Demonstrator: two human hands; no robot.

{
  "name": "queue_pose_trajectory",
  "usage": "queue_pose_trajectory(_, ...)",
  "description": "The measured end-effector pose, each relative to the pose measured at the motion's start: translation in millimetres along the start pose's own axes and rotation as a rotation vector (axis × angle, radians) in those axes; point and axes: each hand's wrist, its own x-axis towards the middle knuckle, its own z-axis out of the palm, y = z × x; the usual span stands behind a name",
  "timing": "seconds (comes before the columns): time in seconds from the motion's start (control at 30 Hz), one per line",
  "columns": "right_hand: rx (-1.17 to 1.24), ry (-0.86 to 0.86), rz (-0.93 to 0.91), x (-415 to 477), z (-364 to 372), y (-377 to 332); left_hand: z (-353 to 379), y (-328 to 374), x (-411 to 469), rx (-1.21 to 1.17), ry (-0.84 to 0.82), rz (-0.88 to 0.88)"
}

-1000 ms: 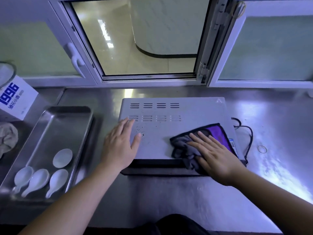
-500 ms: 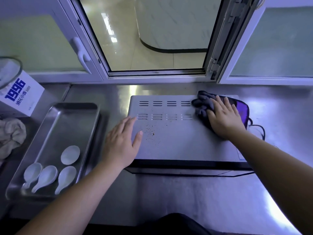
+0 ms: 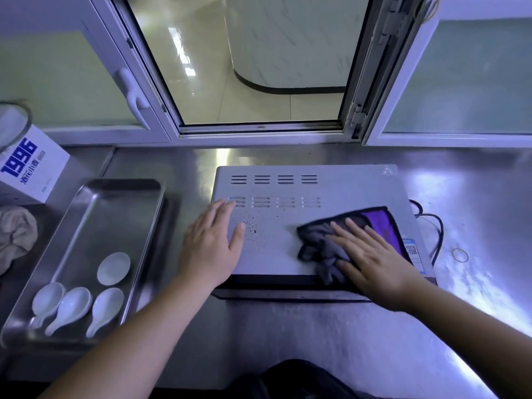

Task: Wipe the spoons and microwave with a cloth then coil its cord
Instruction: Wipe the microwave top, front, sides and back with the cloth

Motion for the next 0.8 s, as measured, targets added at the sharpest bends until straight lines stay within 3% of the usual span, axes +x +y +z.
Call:
queue_pose_trajectory(0.17, -0.052, -0.016, -0.021, -18, -3, 16, 0, 1, 1, -0.01, 0.006, 0.014)
queue_pose_trajectory(0.37, 0.014, 0.113, 0.228, 52, -13, 20, 3, 0, -8, -0.021, -0.013, -0.002)
queue_pose_trajectory(0.53, 0.122, 0.114, 0.358, 131, -28, 4, 4, 1, -18, -0.03, -0.02, -0.019)
queue_pose_trajectory(0.67, 0.135, 0.1, 0.358, 162, -25, -21, -1, -3, -26, -0.033, -0.013, -0.034)
queue_pose_trajectory(0.8, 0.11, 0.066, 0.238, 147, -13, -48, -6, -8, -28, -0.038, 0.021, -0.033)
